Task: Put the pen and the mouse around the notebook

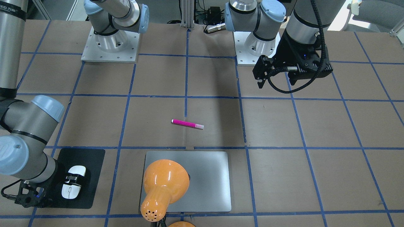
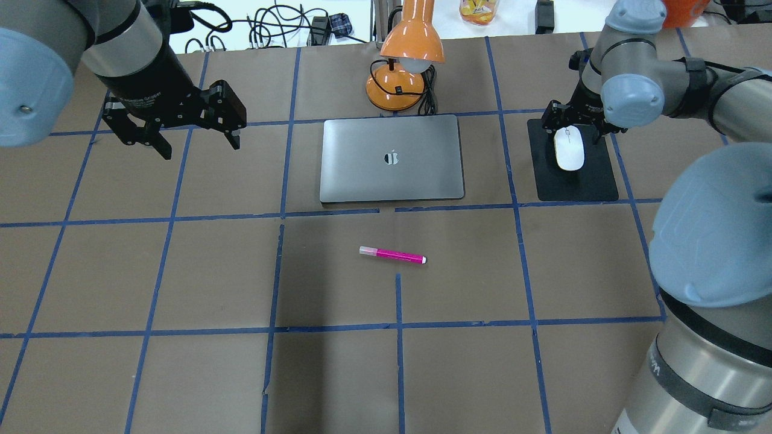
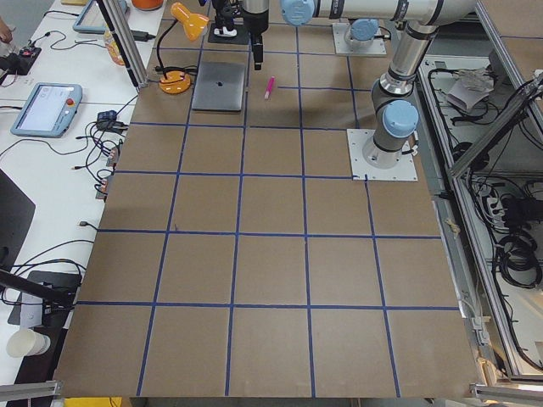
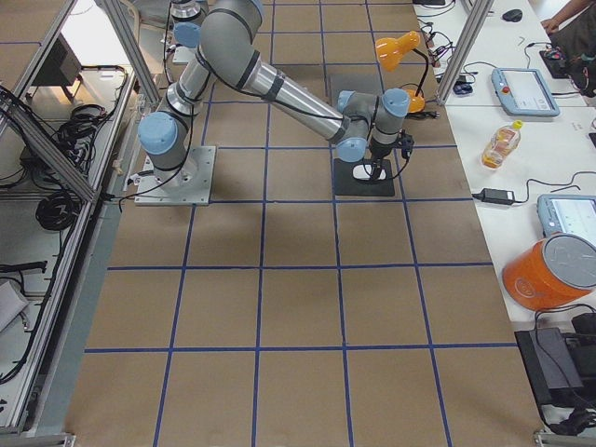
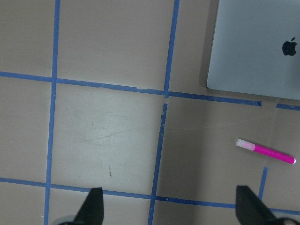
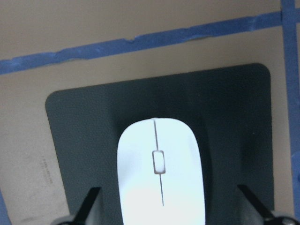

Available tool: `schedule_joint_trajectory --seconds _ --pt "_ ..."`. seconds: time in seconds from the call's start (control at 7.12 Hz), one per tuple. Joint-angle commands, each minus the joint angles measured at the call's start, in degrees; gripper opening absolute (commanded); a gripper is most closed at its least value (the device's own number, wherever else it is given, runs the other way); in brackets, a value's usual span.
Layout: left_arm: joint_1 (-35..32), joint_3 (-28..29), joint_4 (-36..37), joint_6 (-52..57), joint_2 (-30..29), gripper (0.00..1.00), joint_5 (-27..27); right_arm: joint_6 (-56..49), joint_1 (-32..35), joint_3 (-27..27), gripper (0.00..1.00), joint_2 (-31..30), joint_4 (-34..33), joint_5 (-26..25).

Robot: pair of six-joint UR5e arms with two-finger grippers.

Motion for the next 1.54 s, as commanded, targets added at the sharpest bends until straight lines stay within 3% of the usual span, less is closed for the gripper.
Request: schedule_joint_trajectory --seconds 0.0,0.42,0.7,0.98,1.4 --pt "-0.18 0.09 -0.08 -0.03 0.01 1.0 -0.01 -0.13 0.04 -0.2 1.0 -4.35 3.43 -0.05" --pt "-0.18 0.09 -0.08 -0.03 0.01 1.0 -0.09 0.13 1.08 -0.12 1.0 -20.07 20.87 -0.05" --pt "-0.18 0.09 -0.08 -0.03 0.01 1.0 -0.09 0.75 5.64 0.67 1.0 -29.48 29.77 -0.14" --pt "-0.18 0.09 -0.08 -0.03 0.01 1.0 -0.09 0.84 6.19 5.57 1.0 -35.74 32.36 0.13" --pt "-0.18 0.09 -0.08 -0.03 0.01 1.0 -0.09 4.25 6.19 9.55 1.0 -38.83 32.01 0.83"
